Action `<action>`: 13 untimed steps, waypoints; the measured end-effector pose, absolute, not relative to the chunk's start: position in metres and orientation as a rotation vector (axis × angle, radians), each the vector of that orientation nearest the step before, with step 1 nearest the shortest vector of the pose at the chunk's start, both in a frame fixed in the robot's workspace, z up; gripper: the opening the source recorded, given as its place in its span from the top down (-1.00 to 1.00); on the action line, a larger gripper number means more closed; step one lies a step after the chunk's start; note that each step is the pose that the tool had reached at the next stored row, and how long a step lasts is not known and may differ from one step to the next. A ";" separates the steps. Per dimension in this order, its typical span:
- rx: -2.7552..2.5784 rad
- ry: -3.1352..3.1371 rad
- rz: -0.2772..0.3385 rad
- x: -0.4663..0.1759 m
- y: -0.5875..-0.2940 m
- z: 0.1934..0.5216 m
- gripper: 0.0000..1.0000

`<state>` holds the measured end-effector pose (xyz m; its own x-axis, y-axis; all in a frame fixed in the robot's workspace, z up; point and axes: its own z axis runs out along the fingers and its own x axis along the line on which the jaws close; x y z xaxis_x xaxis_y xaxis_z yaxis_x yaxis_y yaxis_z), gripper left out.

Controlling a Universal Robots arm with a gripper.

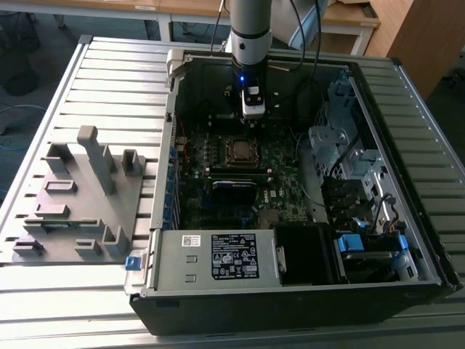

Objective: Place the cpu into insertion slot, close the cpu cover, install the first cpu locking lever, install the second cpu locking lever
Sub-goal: 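Install the first cpu locking lever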

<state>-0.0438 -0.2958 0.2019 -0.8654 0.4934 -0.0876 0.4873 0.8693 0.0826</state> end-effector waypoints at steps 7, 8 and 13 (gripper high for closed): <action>0.772 2.935 0.088 -0.045 -0.292 0.202 0.80; 0.772 2.935 0.088 -0.045 -0.292 0.202 0.80; 0.772 2.935 0.088 -0.045 -0.292 0.206 0.80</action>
<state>-0.0449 -0.2922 0.2061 -0.8654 0.4934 -0.0875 0.4873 0.8693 0.0827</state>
